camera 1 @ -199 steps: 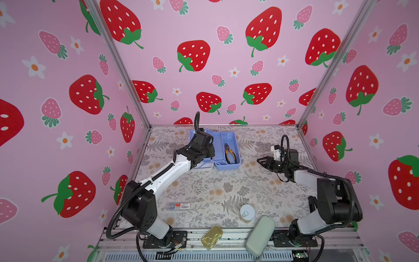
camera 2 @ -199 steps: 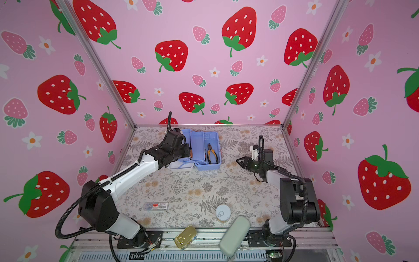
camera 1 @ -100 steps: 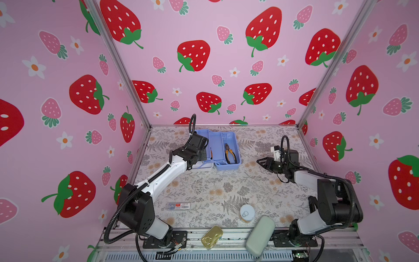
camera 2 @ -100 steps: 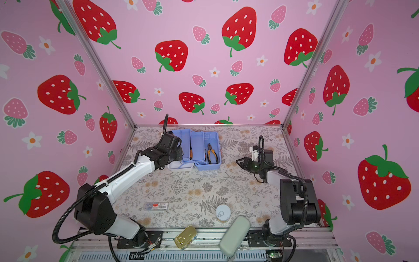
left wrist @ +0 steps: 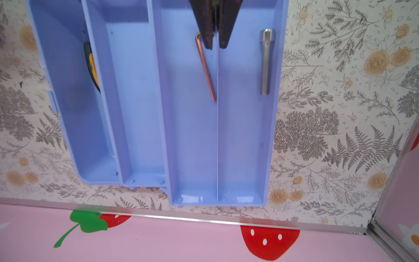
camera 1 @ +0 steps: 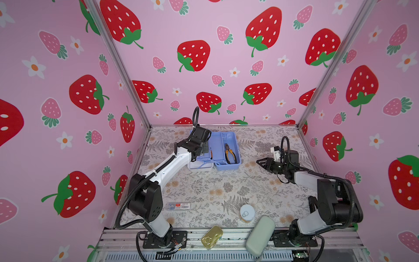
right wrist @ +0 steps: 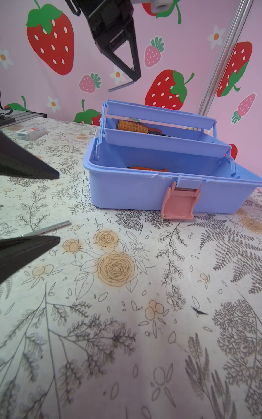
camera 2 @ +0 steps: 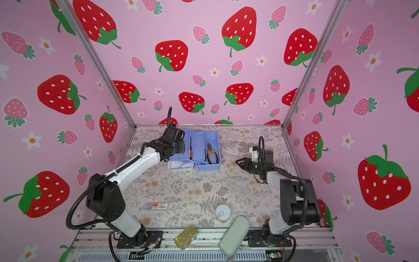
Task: Pack the tool kit
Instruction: 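Carry the hex key with the left gripper and lower it into the tray, then open the left gripper to release the hex key into the tray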
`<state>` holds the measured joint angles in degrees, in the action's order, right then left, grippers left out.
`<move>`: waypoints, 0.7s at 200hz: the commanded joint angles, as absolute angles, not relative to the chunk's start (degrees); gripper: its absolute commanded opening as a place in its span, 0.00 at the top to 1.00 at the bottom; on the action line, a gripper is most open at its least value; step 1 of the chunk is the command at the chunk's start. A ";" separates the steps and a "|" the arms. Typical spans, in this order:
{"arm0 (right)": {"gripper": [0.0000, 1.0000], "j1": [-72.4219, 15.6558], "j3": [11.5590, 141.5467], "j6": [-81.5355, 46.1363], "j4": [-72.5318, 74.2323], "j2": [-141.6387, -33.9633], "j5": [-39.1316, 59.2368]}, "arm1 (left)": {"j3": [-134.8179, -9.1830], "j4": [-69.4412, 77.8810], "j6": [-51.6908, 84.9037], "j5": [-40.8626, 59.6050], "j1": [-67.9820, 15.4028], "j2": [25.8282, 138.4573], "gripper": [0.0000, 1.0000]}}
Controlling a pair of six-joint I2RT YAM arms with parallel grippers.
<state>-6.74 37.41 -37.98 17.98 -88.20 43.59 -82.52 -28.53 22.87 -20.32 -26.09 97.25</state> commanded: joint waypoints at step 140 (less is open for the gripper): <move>0.57 -6.30 36.80 -38.88 20.23 -89.35 44.50 | -92.54 -27.13 17.74 -16.73 -26.40 100.89 0.56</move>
